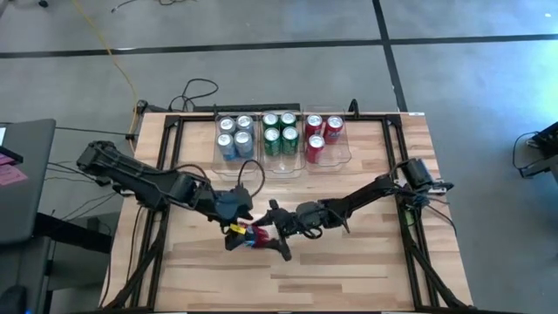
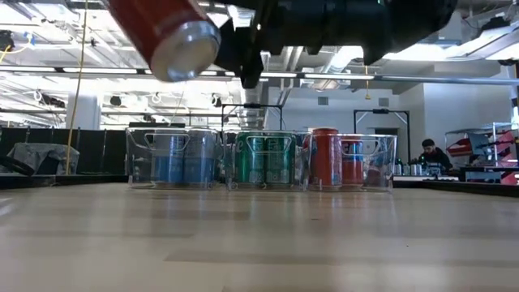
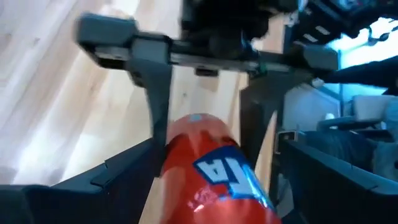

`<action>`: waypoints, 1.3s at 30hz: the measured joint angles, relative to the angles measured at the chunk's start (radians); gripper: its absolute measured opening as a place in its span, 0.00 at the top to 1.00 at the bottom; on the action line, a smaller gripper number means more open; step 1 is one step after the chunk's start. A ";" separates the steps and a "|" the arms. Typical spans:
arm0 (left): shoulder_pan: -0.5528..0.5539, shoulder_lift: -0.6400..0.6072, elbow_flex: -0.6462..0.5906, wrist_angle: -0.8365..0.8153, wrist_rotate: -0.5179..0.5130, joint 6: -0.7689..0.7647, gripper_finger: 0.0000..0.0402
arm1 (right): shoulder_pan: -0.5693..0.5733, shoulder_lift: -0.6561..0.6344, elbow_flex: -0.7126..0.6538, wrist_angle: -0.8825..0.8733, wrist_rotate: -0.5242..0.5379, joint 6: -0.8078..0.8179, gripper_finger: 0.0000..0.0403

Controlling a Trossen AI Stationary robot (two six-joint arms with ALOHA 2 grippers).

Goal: Sort soda cans
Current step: Put the red soda can into the right transparent bin

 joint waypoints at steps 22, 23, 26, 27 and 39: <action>-0.358 -0.192 -0.318 0.481 -0.992 0.292 0.17 | -0.048 -0.008 -0.219 0.559 0.049 -0.009 0.29; -0.348 -0.192 -0.376 0.639 -0.990 0.352 0.17 | -0.046 -0.008 -0.225 0.582 0.059 -0.019 0.29; -0.311 -0.186 -0.540 1.053 -0.910 0.500 0.17 | -0.044 -0.008 -0.235 0.624 0.070 -0.037 0.29; -0.297 -0.179 -0.584 1.169 -0.886 0.533 0.17 | -0.044 -0.008 -0.236 0.628 0.077 -0.036 0.29; -0.150 0.000 -0.686 1.560 -0.555 0.560 0.17 | -0.044 -0.008 -0.236 0.627 0.078 -0.048 0.29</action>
